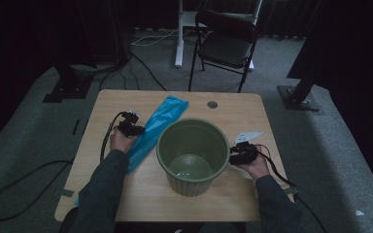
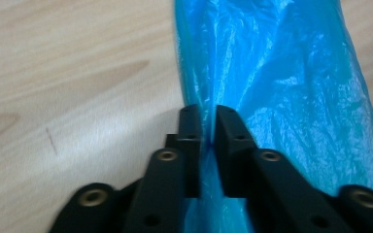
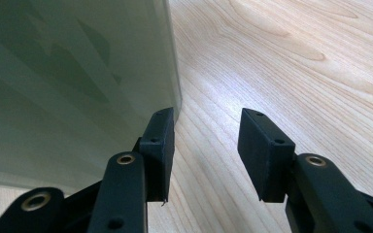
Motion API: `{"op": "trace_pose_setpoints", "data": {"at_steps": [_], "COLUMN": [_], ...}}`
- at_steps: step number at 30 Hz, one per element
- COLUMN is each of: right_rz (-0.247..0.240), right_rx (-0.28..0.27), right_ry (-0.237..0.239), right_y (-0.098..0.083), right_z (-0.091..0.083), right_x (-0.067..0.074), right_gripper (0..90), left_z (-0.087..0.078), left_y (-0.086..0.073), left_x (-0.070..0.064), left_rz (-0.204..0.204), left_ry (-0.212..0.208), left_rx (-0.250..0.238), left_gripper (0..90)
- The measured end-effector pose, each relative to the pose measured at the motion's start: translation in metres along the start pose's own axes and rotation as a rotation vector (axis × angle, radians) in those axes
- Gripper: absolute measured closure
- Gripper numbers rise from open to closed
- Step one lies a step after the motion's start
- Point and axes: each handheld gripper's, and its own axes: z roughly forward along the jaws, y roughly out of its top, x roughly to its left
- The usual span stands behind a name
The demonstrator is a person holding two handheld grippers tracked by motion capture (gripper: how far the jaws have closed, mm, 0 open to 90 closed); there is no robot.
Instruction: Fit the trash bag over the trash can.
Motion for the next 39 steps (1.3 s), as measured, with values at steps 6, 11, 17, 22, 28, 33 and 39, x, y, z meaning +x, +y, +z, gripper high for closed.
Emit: {"op": "trace_pose_setpoints", "data": {"at_steps": [6, 11, 17, 22, 28, 33, 39], "right_rz": [0.005, 0.003, 0.001, 0.000, -0.001, -0.001, -0.003], "right_rx": [0.001, 0.002, 0.002, 0.001, 0.005, 0.005, 0.004], "right_ry": [-0.001, -0.001, -0.001, -0.001, 0.002, 0.003, 0.004], "right_y": [0.000, 0.000, 0.000, 0.001, 0.001, 0.001, 0.001], "right_z": [0.000, 0.001, 0.001, 0.000, 0.002, 0.002, 0.002], "right_x": [0.000, 0.000, 0.000, 0.001, 0.000, 0.001, 0.000], "right_gripper": [56.7, 56.6, 56.6, 56.6, 56.6, 56.6, 56.6], "left_z": [-0.013, -0.022, -0.034, -0.038, -0.047, -0.051, -0.040], "left_y": [-0.017, -0.033, -0.050, -0.055, -0.039, -0.022, -0.006], "left_x": [-0.003, -0.008, -0.013, -0.016, -0.022, -0.026, -0.032], "left_rz": [0.048, 0.049, 0.065, 0.072, 0.071, 0.084, 0.089], "left_ry": [-0.030, -0.066, -0.105, -0.097, -0.085, -0.058, -0.034], "left_rx": [0.015, 0.008, 0.012, 0.019, -0.037, -0.069, -0.064], "left_gripper": [87.3, 86.9, 83.8, 72.5, 55.0, 49.0, 46.8]}}
